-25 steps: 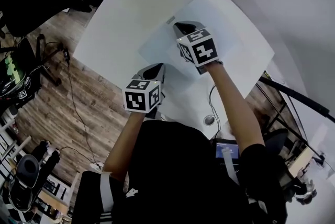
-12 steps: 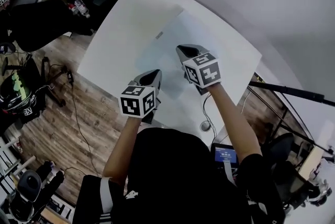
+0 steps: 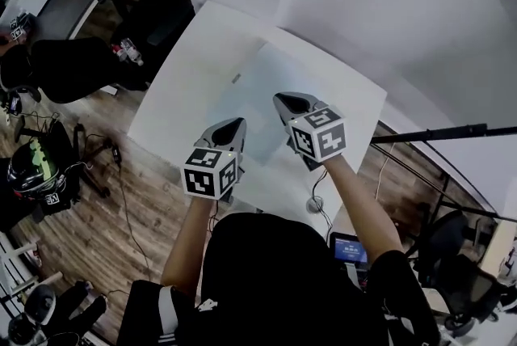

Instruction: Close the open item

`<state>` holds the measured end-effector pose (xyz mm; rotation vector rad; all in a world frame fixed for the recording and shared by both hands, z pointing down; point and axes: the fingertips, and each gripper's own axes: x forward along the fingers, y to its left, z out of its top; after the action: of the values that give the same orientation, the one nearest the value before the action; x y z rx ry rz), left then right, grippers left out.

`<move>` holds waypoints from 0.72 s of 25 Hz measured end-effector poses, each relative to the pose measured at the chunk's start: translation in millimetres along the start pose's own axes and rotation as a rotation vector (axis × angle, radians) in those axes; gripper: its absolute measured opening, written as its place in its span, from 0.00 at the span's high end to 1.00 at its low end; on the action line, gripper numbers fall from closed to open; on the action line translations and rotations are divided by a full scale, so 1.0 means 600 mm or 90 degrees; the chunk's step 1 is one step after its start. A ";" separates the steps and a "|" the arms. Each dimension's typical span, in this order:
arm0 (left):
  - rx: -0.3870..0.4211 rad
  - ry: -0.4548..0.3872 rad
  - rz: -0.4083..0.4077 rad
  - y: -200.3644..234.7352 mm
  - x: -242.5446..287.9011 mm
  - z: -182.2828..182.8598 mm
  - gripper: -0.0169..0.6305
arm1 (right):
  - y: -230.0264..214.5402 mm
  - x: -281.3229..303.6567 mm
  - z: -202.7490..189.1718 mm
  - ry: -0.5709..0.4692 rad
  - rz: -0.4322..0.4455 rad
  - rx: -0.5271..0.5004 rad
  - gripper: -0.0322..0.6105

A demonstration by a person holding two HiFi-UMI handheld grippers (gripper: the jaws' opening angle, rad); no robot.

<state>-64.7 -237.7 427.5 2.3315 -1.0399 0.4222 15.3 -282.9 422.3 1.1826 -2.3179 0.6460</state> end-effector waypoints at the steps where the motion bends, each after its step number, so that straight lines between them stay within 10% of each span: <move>1: 0.012 -0.008 -0.004 -0.010 -0.004 0.008 0.96 | 0.003 -0.012 0.006 -0.009 -0.001 -0.002 0.89; 18: 0.082 -0.174 -0.021 -0.144 -0.106 0.195 0.96 | 0.047 -0.219 0.162 -0.232 -0.006 -0.011 0.89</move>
<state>-33.8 -222.6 272.6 2.5698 -1.1260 0.1643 43.3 -244.9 263.3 1.3983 -2.6044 0.4345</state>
